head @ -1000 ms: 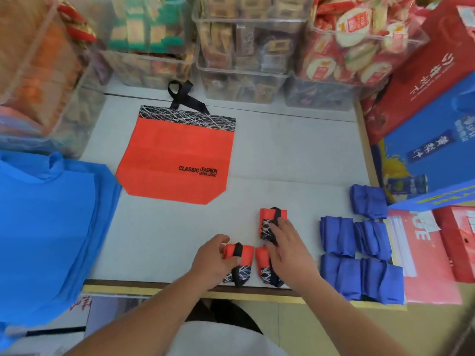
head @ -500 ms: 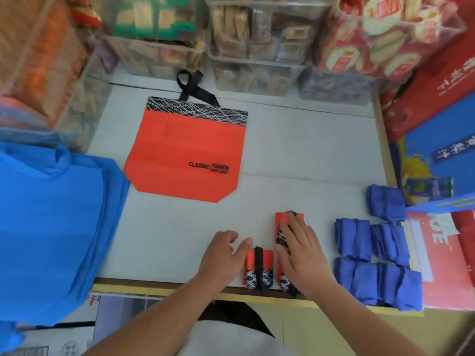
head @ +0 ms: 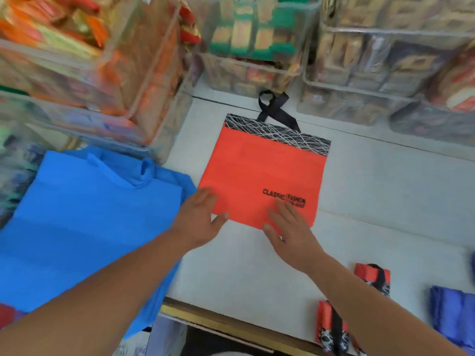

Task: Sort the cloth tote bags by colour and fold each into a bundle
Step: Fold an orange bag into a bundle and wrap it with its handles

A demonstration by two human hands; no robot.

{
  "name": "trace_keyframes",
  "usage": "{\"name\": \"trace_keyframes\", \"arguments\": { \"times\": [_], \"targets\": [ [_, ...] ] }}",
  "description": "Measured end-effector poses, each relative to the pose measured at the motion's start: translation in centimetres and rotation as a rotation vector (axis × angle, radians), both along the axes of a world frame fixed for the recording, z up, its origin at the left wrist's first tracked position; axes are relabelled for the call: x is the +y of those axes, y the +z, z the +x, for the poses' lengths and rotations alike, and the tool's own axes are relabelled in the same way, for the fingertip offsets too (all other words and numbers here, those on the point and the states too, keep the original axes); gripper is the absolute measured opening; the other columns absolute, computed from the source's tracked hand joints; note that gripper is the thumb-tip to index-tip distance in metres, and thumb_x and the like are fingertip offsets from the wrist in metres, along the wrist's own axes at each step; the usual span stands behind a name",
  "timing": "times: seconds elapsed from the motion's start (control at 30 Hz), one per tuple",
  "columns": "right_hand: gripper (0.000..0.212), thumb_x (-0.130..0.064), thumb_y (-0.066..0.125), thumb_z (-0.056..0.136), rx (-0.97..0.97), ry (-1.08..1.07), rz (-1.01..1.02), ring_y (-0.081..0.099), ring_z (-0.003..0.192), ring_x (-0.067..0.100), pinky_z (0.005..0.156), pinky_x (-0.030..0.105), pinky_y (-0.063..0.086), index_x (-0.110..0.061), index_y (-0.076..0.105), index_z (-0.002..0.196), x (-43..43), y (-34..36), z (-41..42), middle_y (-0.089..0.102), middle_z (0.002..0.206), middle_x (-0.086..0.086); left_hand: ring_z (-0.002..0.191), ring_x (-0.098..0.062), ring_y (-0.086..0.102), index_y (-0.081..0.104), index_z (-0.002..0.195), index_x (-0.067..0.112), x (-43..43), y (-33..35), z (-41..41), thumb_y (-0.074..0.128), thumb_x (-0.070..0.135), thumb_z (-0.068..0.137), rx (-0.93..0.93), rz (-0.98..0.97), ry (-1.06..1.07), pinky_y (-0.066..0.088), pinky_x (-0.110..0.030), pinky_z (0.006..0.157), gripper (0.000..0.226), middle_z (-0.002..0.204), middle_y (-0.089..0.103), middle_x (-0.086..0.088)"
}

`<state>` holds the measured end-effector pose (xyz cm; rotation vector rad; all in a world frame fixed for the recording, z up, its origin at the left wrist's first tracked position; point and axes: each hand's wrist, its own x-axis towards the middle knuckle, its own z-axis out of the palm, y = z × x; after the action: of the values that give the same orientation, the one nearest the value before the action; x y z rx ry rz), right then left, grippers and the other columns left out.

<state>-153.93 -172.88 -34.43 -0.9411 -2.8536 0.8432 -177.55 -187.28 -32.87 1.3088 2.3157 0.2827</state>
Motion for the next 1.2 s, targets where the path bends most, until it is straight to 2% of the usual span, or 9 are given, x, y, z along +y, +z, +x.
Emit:
{"name": "trace_keyframes", "arguments": {
  "times": [0.13, 0.37, 0.53, 0.6, 0.77, 0.9, 1.0, 1.1, 1.2],
  "targets": [
    [0.092, -0.076, 0.005, 0.095, -0.108, -0.038, -0.054, 0.019, 0.155, 0.026, 0.121, 0.056, 0.024, -0.016, 0.044, 0.153, 0.4, -1.0, -0.1, 0.032, 0.163, 0.000, 0.154, -0.029, 0.021, 0.049, 0.146, 0.009, 1.2, -1.3, -1.1, 0.019, 0.072, 0.088, -0.020, -0.012, -0.082, 0.017, -0.046, 0.125, 0.091, 0.163, 0.030, -0.014],
    [0.077, -0.071, 0.022, 0.100, -0.105, -0.066, -0.128, 0.016, 0.155, 0.014, 0.124, 0.052, 0.019, -0.021, 0.044, 0.153, -3.3, -0.7, 5.9, 0.029, 0.161, -0.013, 0.148, -0.027, 0.033, 0.061, 0.138, 0.018, -3.3, -3.4, 2.4, 0.053, 0.068, 0.088, -0.015, 0.142, -0.339, 0.024, -0.050, 0.122, 0.070, 0.158, 0.041, -0.008],
    [0.071, -0.069, 0.026, 0.101, -0.141, -0.076, -0.161, 0.017, 0.154, 0.013, 0.123, 0.053, 0.021, -0.024, 0.043, 0.153, -6.1, -0.5, 7.9, 0.037, 0.160, -0.011, 0.132, -0.019, 0.049, 0.057, 0.142, 0.025, -7.1, -3.5, 3.9, 0.079, 0.060, 0.071, -0.007, 0.098, -0.330, 0.048, -0.041, 0.107, 0.082, 0.148, 0.051, 0.006],
    [0.075, -0.073, 0.022, 0.099, -0.176, -0.070, -0.181, 0.016, 0.154, 0.012, 0.123, 0.051, 0.020, -0.026, 0.042, 0.154, -6.8, -0.4, 8.2, 0.036, 0.160, -0.011, 0.130, -0.014, 0.047, 0.059, 0.139, 0.028, -8.3, -3.2, 4.6, 0.084, 0.058, 0.067, -0.039, 0.080, -0.300, 0.050, -0.035, 0.101, 0.082, 0.147, 0.051, 0.010],
    [0.091, -0.084, 0.009, 0.090, -0.240, -0.047, -0.254, 0.010, 0.154, 0.006, 0.126, 0.041, 0.012, -0.028, 0.038, 0.156, -7.2, 0.3, 8.6, 0.030, 0.162, -0.015, 0.140, -0.005, 0.032, 0.051, 0.147, 0.033, -9.6, -2.9, 5.4, 0.081, 0.058, 0.070, -0.097, 0.023, -0.262, 0.034, -0.023, 0.105, 0.086, 0.156, 0.036, 0.020],
    [0.101, -0.089, 0.005, 0.084, -0.260, 0.007, -0.255, 0.015, 0.153, 0.007, 0.126, 0.030, 0.010, -0.026, 0.042, 0.154, -6.2, 1.0, 8.6, 0.034, 0.160, -0.014, 0.137, -0.005, 0.036, 0.061, 0.137, 0.036, -9.5, -3.0, 5.8, 0.083, 0.052, 0.073, -0.120, 0.065, -0.214, 0.041, -0.028, 0.105, 0.070, 0.152, 0.044, 0.020],
    [0.100, -0.090, 0.014, 0.083, -0.255, -0.025, -0.344, 0.021, 0.152, 0.008, 0.125, 0.027, 0.012, -0.025, 0.046, 0.151, -5.6, 2.0, 8.3, 0.038, 0.158, -0.013, 0.123, -0.007, 0.048, 0.076, 0.114, 0.035, -9.4, -3.4, 6.3, 0.086, 0.040, 0.076, -0.073, 0.171, -0.170, 0.058, -0.035, 0.087, 0.040, 0.136, 0.061, 0.015],
    [0.074, -0.072, 0.040, 0.093, -0.273, 0.002, -0.310, 0.023, 0.151, 0.009, 0.120, 0.018, 0.008, -0.026, 0.047, 0.151, -5.1, 2.9, 8.2, 0.039, 0.157, -0.013, 0.114, -0.010, 0.056, 0.079, 0.101, 0.035, -8.6, -3.2, 6.3, 0.079, 0.035, 0.085, -0.043, 0.224, -0.116, 0.060, -0.035, 0.076, 0.016, 0.126, 0.068, 0.015],
    [0.087, -0.087, 0.040, 0.082, -0.245, 0.050, -0.182, 0.037, 0.144, 0.014, 0.118, 0.022, 0.015, -0.026, 0.058, 0.142, -4.5, 3.7, 8.8, 0.050, 0.151, -0.009, 0.109, -0.016, 0.061, 0.076, 0.104, 0.033, -7.7, -1.9, 5.7, 0.052, 0.050, 0.094, -0.119, 0.226, -0.127, 0.059, -0.039, 0.078, 0.031, 0.116, 0.071, 0.014]
  ]
}}
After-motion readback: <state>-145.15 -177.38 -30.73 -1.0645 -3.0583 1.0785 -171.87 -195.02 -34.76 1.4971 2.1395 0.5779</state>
